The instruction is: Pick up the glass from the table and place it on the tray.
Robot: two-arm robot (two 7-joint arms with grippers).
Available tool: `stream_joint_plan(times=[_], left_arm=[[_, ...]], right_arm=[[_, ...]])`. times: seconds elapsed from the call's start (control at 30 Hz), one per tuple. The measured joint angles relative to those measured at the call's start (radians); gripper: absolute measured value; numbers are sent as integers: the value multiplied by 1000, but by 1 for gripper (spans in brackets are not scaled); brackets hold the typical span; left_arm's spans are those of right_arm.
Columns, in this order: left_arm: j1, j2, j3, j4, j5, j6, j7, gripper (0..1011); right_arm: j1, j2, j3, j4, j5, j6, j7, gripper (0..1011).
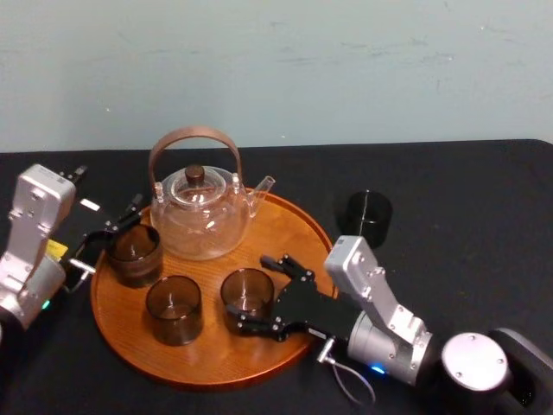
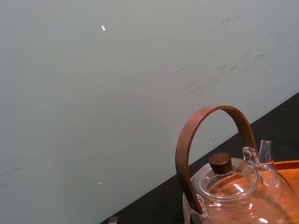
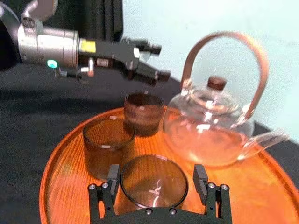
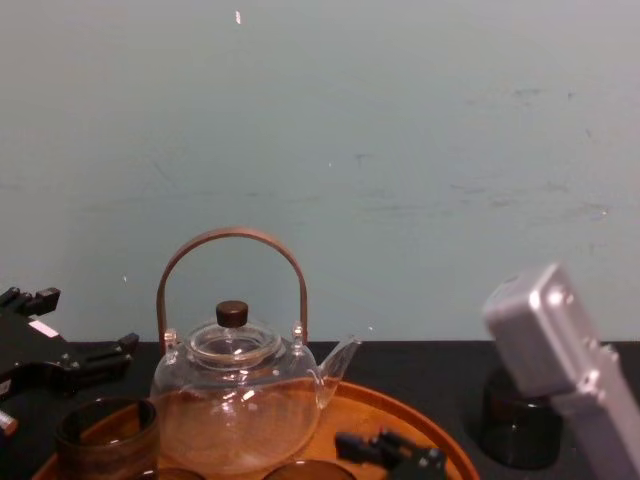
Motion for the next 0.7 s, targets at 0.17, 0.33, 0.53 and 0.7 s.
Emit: stream_joint_plan(times=[0.17, 0.33, 0.53, 0.7], left_arm=[[0, 0, 0, 0, 0, 0, 0, 1001], [0, 0, 0, 0, 0, 0, 0, 1001], [0, 0, 0, 0, 0, 0, 0, 1001], [0, 0, 0, 0, 0, 0, 0, 1001]], right_arm=[[-25, 21, 21, -55, 9, -26, -3, 1002], [-49, 41, 43, -105, 23, -42, -3, 1002], [-80, 63, 76, -145, 40, -46, -17, 1002], [-107, 84, 115, -165, 57, -46, -31, 1002]])
